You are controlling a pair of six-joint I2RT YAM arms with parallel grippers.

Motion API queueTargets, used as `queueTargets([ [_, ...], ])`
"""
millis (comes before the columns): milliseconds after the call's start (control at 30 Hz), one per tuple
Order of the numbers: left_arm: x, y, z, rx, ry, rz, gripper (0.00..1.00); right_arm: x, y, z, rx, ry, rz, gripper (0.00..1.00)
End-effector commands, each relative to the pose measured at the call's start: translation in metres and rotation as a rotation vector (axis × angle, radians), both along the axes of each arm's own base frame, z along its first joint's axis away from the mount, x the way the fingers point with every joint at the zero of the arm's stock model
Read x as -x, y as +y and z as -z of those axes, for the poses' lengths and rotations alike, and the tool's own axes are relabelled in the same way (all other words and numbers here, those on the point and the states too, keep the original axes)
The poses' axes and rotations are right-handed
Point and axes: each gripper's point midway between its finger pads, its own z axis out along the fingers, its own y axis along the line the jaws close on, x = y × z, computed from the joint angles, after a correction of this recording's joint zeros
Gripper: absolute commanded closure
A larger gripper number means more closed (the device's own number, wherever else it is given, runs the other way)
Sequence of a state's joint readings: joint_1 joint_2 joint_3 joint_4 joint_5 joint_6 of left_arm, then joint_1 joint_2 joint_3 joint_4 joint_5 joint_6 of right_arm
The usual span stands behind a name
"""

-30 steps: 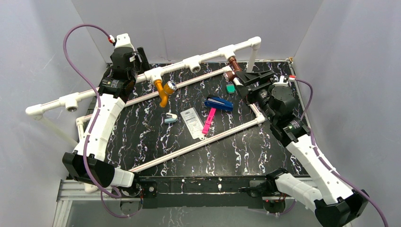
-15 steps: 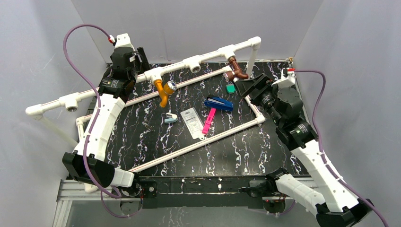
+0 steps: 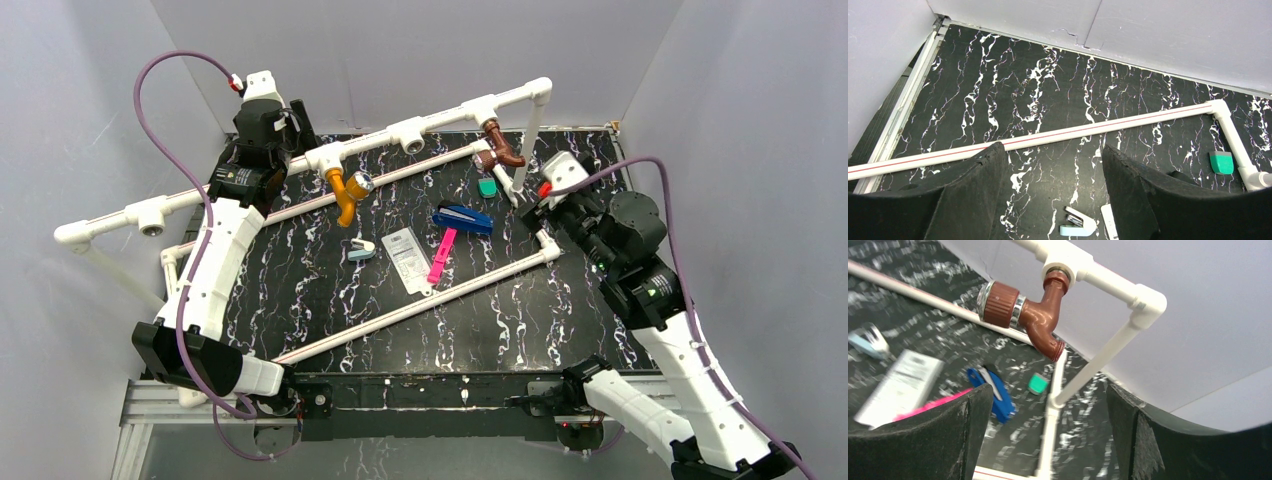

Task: Install the water faucets

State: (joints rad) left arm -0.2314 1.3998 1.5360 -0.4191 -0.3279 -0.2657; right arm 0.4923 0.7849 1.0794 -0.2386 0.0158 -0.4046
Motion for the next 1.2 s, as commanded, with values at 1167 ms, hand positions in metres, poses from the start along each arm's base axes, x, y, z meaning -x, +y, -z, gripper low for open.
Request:
queueTargets([
  [1167,0.037,-0.008,0.075,-0.053,0.301,0.069,0.31,-0.078,0.063,-0.015,0.868,-0.763,0.000,0.40],
])
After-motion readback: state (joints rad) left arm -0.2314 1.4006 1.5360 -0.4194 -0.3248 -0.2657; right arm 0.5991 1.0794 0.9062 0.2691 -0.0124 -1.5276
